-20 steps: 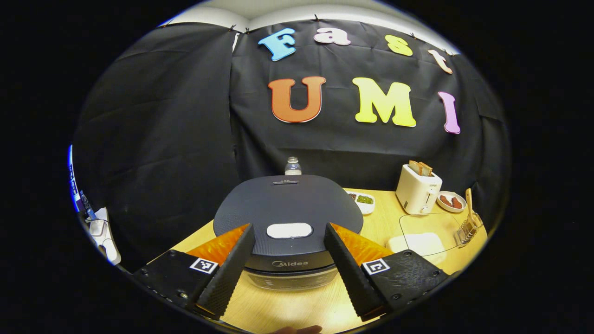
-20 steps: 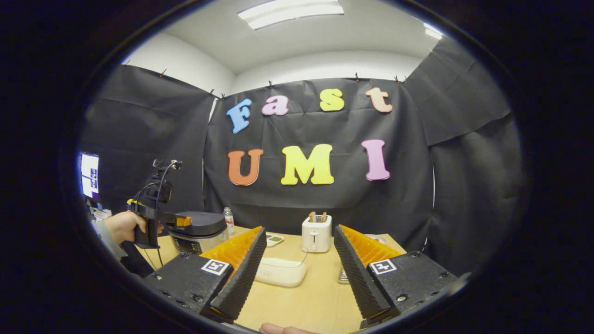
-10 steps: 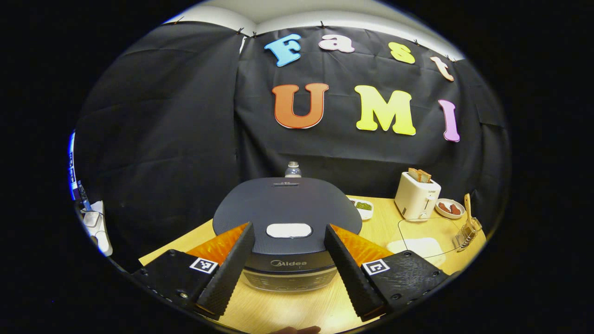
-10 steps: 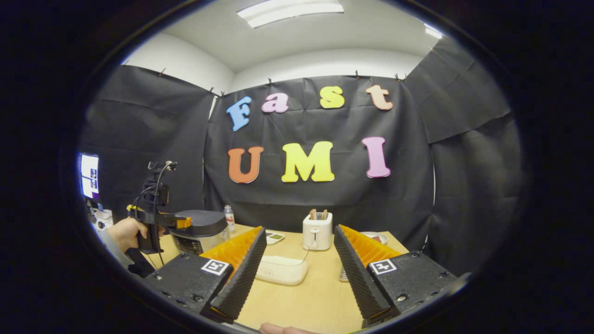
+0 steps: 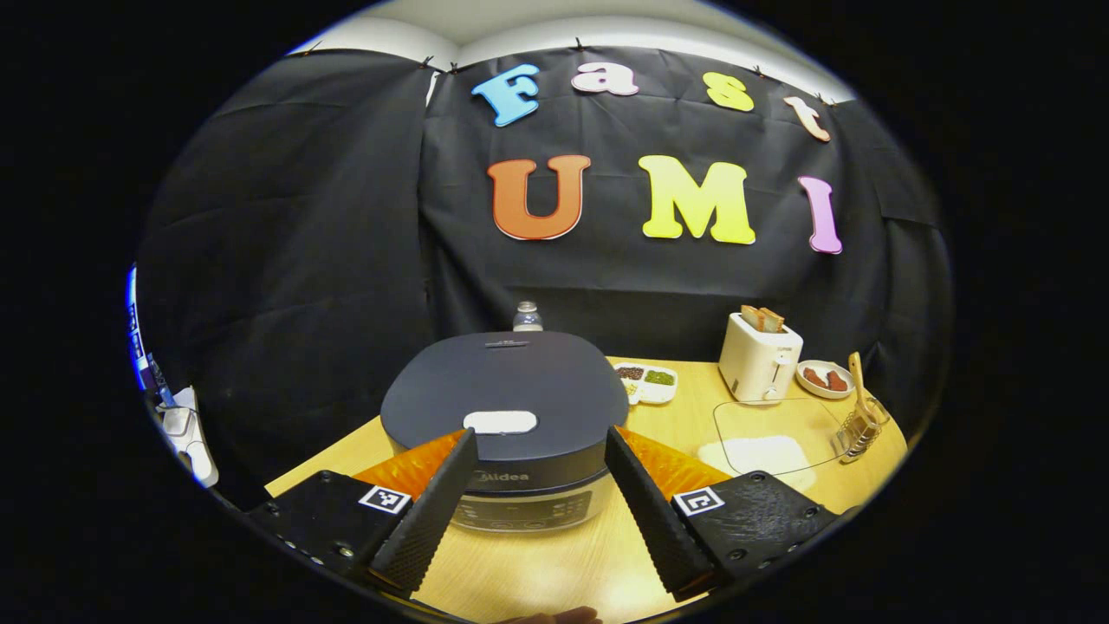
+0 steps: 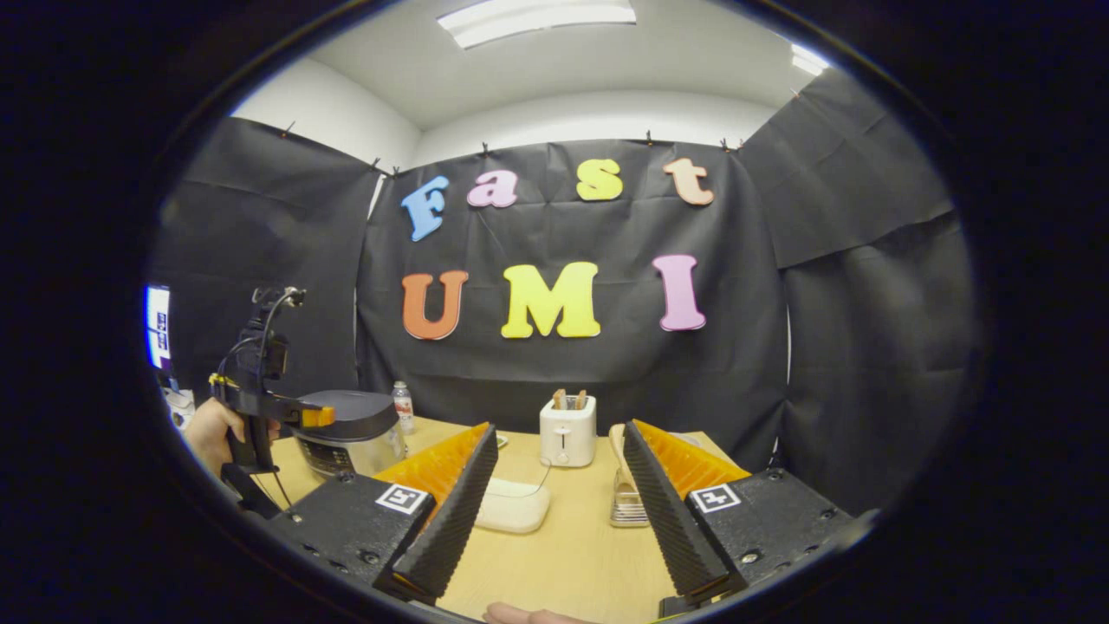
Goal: Close the left gripper, press the button to open the rice cooker; take a wooden spoon from the chopstick holder with the right hand, scoop a spoonful of rice and pour it into the rice cooker, then put the wooden spoon back into the chopstick holder.
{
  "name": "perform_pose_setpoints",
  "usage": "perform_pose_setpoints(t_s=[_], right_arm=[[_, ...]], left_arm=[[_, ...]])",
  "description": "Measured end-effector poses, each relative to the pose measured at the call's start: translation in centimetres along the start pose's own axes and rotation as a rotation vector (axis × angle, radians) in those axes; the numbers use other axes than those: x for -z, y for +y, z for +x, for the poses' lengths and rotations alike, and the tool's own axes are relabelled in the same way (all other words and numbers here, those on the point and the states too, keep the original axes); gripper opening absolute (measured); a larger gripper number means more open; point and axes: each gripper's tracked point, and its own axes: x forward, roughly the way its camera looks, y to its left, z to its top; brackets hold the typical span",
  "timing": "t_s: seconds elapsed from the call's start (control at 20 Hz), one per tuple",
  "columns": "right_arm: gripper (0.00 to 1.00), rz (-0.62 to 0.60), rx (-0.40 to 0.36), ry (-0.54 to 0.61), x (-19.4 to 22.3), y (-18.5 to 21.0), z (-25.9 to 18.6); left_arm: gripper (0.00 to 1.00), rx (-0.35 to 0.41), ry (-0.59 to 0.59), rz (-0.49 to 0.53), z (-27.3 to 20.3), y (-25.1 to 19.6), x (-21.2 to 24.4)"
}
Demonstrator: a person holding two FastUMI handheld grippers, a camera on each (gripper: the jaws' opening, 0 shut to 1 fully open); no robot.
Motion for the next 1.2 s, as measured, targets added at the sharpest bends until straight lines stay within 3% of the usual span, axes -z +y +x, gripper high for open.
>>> perform_pose_setpoints(t_s=[0.4,0.85,1.1,1.15,1.2], right_arm=[[0.92,0.014,0.054,0.006,-0.9,-2.5,-0.1],[0.92,0.039,0.106,-0.017,-4.4,-6.0,-0.8],[0.95,0.033,0.152,-0.001,-6.1,-7.7,-2.7],[0.92,0.033,0.153,-0.003,-6.4,-7.7,-2.8],[0.95,0.029,0.15,-0.006,-6.5,-7.7,-3.1]], left_arm=[[0.95,0.114,-0.109,0.023,-5.9,-6.1,-4.0],[0.94,0.191,-0.229,0.011,-12.7,-9.3,-7.7],[0.94,0.177,-0.277,0.048,-15.5,-9.3,-8.0],[0.94,0.172,-0.285,0.051,-16.0,-9.4,-7.9],[0.94,0.179,-0.292,0.052,-16.7,-9.6,-7.6]])
